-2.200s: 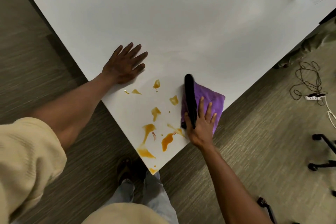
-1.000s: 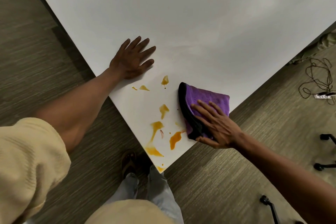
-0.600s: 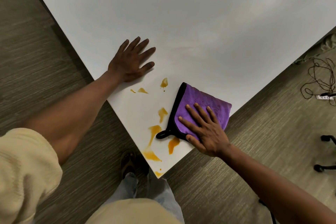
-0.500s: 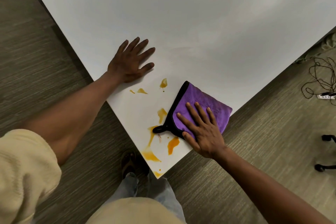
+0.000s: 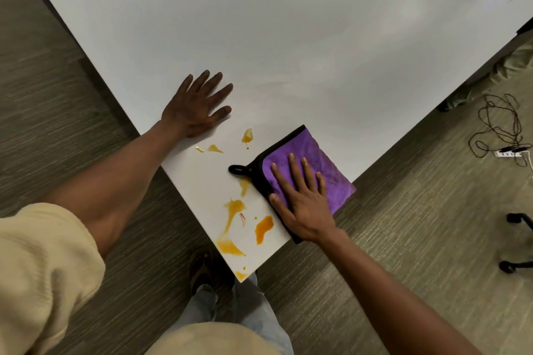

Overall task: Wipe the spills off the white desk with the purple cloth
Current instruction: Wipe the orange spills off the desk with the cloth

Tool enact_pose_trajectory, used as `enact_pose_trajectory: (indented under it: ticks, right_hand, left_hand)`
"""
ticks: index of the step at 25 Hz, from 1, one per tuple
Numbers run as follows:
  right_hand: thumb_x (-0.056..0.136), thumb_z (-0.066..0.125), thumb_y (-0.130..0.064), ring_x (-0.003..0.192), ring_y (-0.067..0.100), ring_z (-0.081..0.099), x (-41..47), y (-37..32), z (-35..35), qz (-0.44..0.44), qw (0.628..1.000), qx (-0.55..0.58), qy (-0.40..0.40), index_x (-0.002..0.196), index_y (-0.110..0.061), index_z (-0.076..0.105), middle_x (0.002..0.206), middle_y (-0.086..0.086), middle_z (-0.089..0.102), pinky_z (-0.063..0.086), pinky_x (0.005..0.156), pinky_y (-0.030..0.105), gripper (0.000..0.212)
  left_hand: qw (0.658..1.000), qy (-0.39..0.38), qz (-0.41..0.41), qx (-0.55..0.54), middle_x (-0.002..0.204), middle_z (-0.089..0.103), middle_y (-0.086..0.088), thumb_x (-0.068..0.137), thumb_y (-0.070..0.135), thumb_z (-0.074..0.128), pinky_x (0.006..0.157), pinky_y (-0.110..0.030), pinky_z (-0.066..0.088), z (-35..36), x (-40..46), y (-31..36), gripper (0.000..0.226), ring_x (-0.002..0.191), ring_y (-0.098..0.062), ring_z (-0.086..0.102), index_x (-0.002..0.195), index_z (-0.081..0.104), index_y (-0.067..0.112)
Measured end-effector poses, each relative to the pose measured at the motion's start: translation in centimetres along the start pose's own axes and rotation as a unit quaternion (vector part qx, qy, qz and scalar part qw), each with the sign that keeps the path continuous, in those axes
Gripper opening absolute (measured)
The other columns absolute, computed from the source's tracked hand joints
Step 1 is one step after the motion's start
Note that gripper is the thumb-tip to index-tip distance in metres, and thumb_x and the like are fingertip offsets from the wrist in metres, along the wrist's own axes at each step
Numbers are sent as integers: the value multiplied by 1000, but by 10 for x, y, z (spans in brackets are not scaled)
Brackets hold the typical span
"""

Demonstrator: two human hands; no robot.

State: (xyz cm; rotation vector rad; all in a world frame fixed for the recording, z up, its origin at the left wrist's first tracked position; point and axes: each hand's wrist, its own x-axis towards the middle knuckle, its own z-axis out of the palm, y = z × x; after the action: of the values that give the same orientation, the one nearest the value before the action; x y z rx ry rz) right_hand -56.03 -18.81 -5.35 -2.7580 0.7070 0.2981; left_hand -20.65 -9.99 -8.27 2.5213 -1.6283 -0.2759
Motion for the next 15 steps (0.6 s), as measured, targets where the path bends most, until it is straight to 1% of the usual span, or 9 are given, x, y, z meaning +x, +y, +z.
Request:
enact_pose_trajectory:
  ticks: [2, 4, 7, 10, 13, 15]
  right_hand:
    - [94, 34, -78, 158, 26, -14, -4, 27, -17, -95, 993, -65, -37, 160, -44, -6, 171, -3, -15, 12, 124, 58, 84]
    - [92, 36, -80, 158, 28, -9, -5, 39, -21, -127, 985, -110, -41, 161, -41, -5, 172, 0, -13, 18, 122, 57, 89]
    - [98, 34, -72, 159, 28, -7, -7, 32, -4, -98, 989, -113, -8, 162, -38, -2, 172, 2, -10, 21, 119, 58, 81]
    - [102, 31, -63, 159, 25, -9, -5, 22, 7, -53, 994, -88, 22, 162, -40, 1, 173, 0, -8, 17, 122, 56, 71]
    - [103, 26, -61, 159, 23, -9, 0, 8, 12, 10, 997, -61, 35, 161, -43, 1, 172, -3, -8, 11, 124, 53, 66]
    - [102, 23, -61, 159, 24, -6, 9, -6, 13, 73, 995, -51, 53, 161, -45, 0, 173, -4, -6, 8, 124, 52, 65]
  left_hand:
    - [1000, 0, -2, 0, 173, 2, 6, 97, 74, 5, 128, -47, -1, -3, 0, 0, 73, 159, -19, -5, 163, 6, 41]
    - [1000, 1, 0, -3, 173, 2, 6, 98, 73, 6, 128, -48, -1, -4, 0, 0, 72, 159, -19, -4, 163, 6, 41]
    - [1000, 7, 4, -8, 173, 3, 5, 99, 72, 9, 128, -48, 0, -1, -1, 1, 71, 159, -20, -3, 163, 9, 41]
    - [1000, 15, 0, -8, 173, 5, 6, 100, 72, 12, 128, -48, 0, -2, 0, 1, 69, 159, -19, -3, 162, 10, 42]
    - [1000, 15, -1, -6, 173, 6, 6, 100, 72, 13, 128, -47, 0, 0, 1, 0, 70, 159, -19, -2, 162, 11, 42]
    - [1000, 17, -2, -4, 173, 7, 6, 99, 73, 12, 128, -48, 1, 0, 1, 0, 71, 159, -19, -1, 162, 12, 42]
